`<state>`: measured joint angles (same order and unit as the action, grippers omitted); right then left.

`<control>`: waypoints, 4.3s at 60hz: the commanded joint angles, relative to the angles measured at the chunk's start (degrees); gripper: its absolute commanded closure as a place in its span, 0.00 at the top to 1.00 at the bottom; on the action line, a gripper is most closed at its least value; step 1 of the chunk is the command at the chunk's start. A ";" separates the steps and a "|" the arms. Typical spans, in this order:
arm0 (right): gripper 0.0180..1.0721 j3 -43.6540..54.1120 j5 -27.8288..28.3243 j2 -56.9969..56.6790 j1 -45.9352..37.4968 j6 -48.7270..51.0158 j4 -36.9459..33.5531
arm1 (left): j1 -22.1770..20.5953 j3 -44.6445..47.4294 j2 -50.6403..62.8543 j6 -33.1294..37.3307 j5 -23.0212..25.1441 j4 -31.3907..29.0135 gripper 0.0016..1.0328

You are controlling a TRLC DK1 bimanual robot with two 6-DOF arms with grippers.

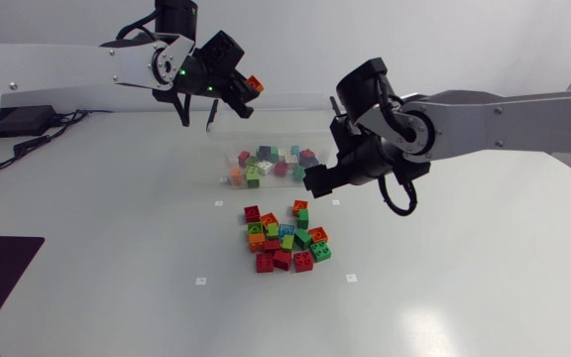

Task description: Place the duplo bricks in the container

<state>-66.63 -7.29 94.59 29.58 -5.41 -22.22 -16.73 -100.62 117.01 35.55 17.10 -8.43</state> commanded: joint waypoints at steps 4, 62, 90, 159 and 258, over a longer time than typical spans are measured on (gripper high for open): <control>0.93 2.47 0.79 -1.77 0.39 1.81 0.42 | -1.99 -3.71 2.61 -1.54 -1.37 -1.77 0.41; 0.83 7.30 3.95 8.69 4.52 3.39 -7.75 | 1.09 39.62 -32.28 10.94 -3.30 -5.64 0.95; 0.63 1.86 3.95 15.72 5.84 3.12 -7.75 | -3.66 55.71 -36.06 17.80 -3.30 -6.25 0.95; 0.39 -4.47 6.50 0.78 -4.45 7.69 -16.10 | -12.71 53.60 -15.06 18.59 -3.66 9.22 0.68; 0.39 -39.80 10.54 20.02 -3.48 2.68 -7.23 | -7.79 53.33 -28.94 20.61 -0.32 -5.02 0.30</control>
<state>-103.44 3.22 111.42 25.17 -1.32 -30.13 -25.30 -48.45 90.83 55.55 16.78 -12.69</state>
